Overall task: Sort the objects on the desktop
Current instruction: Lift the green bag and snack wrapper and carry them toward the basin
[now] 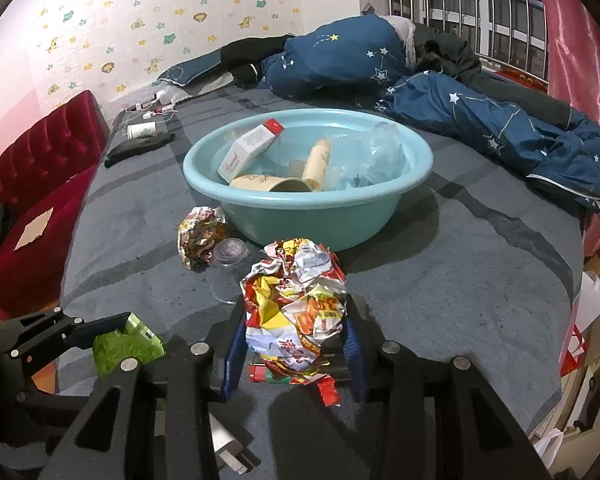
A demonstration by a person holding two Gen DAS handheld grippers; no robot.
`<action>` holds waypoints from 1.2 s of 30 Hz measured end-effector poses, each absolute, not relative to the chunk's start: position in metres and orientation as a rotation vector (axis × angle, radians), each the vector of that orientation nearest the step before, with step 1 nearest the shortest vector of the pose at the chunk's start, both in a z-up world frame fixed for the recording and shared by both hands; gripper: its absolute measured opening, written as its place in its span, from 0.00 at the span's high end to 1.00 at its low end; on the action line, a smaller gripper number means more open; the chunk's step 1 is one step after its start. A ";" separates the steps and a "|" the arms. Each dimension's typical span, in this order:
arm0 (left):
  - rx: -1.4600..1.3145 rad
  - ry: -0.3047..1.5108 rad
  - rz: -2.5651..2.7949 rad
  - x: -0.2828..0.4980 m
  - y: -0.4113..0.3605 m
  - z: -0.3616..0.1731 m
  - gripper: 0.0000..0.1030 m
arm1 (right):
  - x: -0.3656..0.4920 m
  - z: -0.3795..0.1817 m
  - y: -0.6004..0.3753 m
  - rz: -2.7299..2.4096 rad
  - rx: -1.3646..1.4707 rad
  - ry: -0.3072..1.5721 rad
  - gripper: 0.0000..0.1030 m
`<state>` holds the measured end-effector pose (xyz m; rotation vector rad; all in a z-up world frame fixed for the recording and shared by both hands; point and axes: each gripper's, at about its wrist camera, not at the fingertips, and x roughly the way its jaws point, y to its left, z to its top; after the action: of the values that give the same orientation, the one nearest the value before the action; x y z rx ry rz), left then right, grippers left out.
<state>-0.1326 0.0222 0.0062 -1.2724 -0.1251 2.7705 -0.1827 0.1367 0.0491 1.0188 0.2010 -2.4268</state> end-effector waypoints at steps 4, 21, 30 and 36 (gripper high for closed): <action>-1.252 -0.128 2.784 -0.133 0.024 0.014 0.47 | -0.177 0.056 0.140 -2.430 1.008 0.192 0.56; -1.141 -0.151 2.828 -0.125 0.017 0.055 0.47 | -0.156 0.111 0.148 -2.465 0.882 0.164 0.56; -1.083 -0.153 2.850 -0.134 0.017 0.079 0.47 | -0.160 0.139 0.152 -2.473 0.844 0.145 0.56; -1.054 -0.143 2.857 -0.145 0.019 0.091 0.47 | -0.164 0.156 0.150 -2.486 0.808 0.153 0.56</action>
<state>-0.1450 0.0186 0.0915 -1.0538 -0.1429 2.8565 -0.1638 0.1496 0.1561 0.8079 0.1526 -2.4861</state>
